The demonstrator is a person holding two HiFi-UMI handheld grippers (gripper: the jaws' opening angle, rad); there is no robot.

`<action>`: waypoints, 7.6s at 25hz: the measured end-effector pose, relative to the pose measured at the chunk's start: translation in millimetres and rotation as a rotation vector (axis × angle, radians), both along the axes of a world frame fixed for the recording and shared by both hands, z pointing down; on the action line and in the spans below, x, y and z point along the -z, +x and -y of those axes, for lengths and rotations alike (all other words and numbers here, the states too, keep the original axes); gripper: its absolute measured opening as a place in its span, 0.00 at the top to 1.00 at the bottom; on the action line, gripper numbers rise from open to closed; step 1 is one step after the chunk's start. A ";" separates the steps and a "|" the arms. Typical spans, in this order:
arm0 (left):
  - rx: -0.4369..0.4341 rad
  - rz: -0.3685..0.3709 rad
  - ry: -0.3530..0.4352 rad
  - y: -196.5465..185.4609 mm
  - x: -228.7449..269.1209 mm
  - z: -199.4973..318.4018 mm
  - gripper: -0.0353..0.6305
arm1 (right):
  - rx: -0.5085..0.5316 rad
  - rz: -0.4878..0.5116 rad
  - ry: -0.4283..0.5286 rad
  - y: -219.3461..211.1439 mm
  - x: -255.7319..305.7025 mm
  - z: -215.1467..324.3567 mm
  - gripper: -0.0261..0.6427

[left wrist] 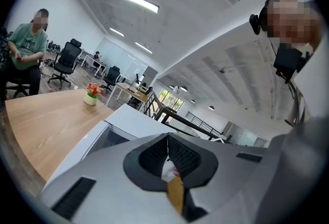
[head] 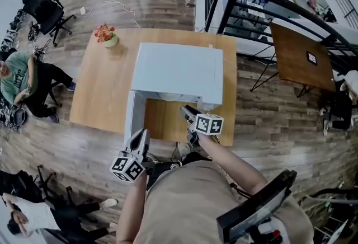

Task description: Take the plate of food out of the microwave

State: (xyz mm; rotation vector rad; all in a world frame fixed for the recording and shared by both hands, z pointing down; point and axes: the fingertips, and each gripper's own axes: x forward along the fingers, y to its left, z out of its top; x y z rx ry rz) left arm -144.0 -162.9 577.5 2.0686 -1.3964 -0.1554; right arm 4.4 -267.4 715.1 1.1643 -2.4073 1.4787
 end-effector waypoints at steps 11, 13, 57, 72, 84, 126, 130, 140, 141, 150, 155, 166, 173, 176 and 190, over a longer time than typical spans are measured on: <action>-0.027 0.036 -0.017 4.9 -9.5 35.7 0.94 | -0.153 -0.013 0.008 4.4 -79.7 32.0 0.81; -0.024 0.047 -0.014 5.0 -9.7 44.9 0.94 | -0.168 -0.027 -0.023 2.3 -100.4 34.5 0.81; -0.057 0.148 -0.111 -31.6 -30.8 9.5 0.94 | -0.540 0.097 -0.278 -17.3 -205.0 68.0 0.91; -0.125 0.123 -0.094 1.9 -29.6 8.5 0.94 | -0.446 0.452 -0.371 0.0 -166.7 3.7 0.94; -0.077 0.074 0.008 -12.6 -6.7 3.9 0.94 | -0.247 0.465 -0.376 51.3 -91.0 -54.2 0.94; -0.088 -0.021 0.155 30.6 39.1 70.6 0.94 | -0.240 0.617 0.013 149.1 183.5 27.9 0.94; -0.117 -0.018 0.167 36.0 49.9 68.2 0.94 | -0.256 0.611 0.001 149.1 177.4 19.2 0.94; -0.143 0.037 0.162 47.3 31.6 72.4 0.94 | -0.223 0.516 0.023 154.4 151.6 -0.2 0.94; -0.140 0.039 0.151 48.4 25.8 71.6 0.94 | -0.203 0.511 0.025 151.1 147.3 -1.4 0.94; -0.119 0.032 0.024 44.1 -31.6 44.8 0.94 | -0.113 0.421 -0.146 112.1 56.2 -37.8 0.94; -0.089 0.058 -0.028 34.0 -51.4 29.3 0.94 | -0.054 0.388 -0.245 78.6 -1.7 -56.4 0.94; 0.002 0.100 -0.058 5.1 -60.4 3.6 0.94 | 0.019 0.302 -0.392 26.1 -141.9 -50.6 0.94; 0.064 0.106 -0.082 -13.0 -64.5 -16.5 0.94 | 0.022 0.175 -0.470 16.1 -197.5 -54.9 0.94; 0.080 0.108 -0.091 -18.3 -66.2 -22.5 0.94 | 0.025 0.120 -0.487 10.7 -216.9 -57.3 0.94; 0.058 0.115 -0.097 -19.8 -63.9 -28.9 0.94 | 0.046 -0.109 -0.366 12.0 -228.0 -55.3 0.60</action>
